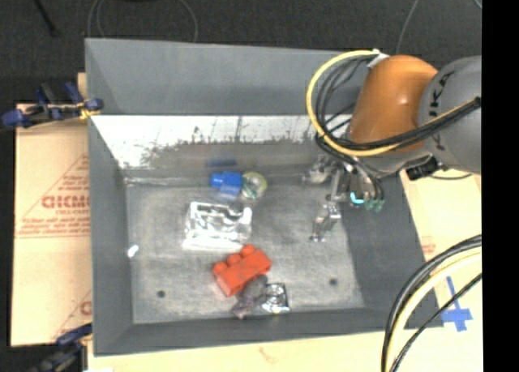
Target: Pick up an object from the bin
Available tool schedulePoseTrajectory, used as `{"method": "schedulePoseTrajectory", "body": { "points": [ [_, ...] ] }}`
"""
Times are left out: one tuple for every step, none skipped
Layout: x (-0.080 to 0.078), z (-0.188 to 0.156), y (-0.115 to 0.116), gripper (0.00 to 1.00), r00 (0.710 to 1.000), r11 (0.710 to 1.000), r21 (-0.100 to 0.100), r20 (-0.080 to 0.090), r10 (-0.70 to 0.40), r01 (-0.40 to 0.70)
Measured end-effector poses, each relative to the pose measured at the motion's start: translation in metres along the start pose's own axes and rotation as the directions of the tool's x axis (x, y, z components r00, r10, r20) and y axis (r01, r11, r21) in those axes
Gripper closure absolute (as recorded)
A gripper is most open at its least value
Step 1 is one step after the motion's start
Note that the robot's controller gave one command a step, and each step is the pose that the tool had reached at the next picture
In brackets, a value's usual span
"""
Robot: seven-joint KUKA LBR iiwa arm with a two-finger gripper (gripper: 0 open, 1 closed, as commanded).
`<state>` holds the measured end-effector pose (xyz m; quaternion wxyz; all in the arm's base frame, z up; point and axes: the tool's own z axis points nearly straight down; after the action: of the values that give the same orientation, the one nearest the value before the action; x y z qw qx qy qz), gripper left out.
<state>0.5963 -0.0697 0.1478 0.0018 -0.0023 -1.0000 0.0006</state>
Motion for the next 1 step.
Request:
{"method": "schedulePoseTrajectory", "body": {
  "points": [
    [-0.0461, 0.0226, 0.0406, 0.0, 0.941, 0.941, -0.005, 0.007, 0.339, -0.339]
  ]
}}
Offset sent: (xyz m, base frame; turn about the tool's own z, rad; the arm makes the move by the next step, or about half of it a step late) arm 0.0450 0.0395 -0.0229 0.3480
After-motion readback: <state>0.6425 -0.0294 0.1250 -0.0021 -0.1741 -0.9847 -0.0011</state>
